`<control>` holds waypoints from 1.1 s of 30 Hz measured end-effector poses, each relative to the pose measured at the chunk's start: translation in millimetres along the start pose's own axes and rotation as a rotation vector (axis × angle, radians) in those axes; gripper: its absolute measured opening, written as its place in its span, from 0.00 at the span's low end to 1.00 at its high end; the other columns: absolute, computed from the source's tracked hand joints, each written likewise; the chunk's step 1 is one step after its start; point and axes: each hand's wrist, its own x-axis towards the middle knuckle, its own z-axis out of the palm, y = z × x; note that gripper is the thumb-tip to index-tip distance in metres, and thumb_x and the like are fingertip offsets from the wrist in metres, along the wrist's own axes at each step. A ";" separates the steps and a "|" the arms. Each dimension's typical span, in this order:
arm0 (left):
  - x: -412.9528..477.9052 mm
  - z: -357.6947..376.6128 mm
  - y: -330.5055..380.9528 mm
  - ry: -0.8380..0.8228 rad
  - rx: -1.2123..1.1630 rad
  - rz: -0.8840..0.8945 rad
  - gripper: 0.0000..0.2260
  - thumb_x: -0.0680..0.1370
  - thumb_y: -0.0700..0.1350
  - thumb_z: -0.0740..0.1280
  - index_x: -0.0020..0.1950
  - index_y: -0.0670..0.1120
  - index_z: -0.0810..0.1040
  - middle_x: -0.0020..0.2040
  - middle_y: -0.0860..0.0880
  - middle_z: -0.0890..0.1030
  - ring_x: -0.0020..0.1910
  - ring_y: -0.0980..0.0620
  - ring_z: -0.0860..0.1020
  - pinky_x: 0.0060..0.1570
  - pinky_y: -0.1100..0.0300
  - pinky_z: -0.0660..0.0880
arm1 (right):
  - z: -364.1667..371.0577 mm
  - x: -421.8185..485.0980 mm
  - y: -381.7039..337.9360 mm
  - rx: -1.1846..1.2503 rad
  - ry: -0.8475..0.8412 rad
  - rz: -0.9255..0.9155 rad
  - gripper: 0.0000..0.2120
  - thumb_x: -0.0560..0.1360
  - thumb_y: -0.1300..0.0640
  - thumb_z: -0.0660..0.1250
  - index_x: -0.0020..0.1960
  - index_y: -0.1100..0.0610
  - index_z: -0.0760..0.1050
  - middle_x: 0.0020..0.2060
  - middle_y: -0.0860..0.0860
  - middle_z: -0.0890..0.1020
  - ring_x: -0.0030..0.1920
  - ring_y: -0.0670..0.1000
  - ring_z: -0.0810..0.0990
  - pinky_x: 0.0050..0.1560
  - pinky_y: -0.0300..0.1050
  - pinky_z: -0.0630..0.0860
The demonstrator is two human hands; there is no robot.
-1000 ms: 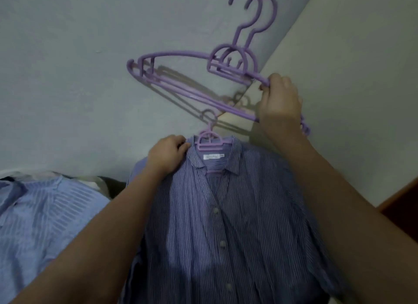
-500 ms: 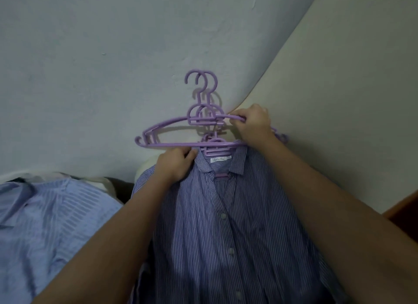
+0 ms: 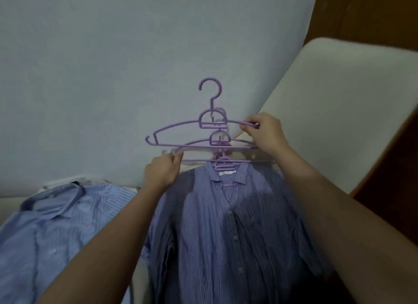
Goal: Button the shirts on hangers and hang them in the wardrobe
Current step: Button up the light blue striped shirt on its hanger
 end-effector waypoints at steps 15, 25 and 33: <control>-121.4 -146.3 -74.6 0.062 -0.254 -0.109 0.16 0.82 0.51 0.64 0.47 0.42 0.85 0.41 0.46 0.86 0.47 0.45 0.82 0.53 0.53 0.78 | -2.3 -81.4 -173.2 0.456 -0.123 -0.102 0.08 0.79 0.55 0.66 0.51 0.56 0.83 0.32 0.48 0.75 0.34 0.48 0.70 0.38 0.43 0.67; -141.0 -159.4 -220.1 -0.042 -0.245 -0.470 0.08 0.79 0.35 0.66 0.45 0.31 0.81 0.37 0.37 0.82 0.29 0.48 0.77 0.30 0.61 0.75 | 91.8 -93.9 -211.8 0.534 -0.054 -0.122 0.03 0.80 0.57 0.63 0.52 0.53 0.76 0.30 0.47 0.67 0.26 0.42 0.65 0.28 0.35 0.63; -115.4 -136.2 -299.2 -0.049 -0.038 -0.644 0.10 0.80 0.41 0.66 0.56 0.37 0.83 0.56 0.38 0.83 0.58 0.38 0.80 0.55 0.51 0.75 | 205.6 -108.2 -188.9 0.488 -0.150 -0.085 0.07 0.80 0.51 0.64 0.44 0.52 0.75 0.27 0.46 0.68 0.28 0.46 0.64 0.33 0.45 0.62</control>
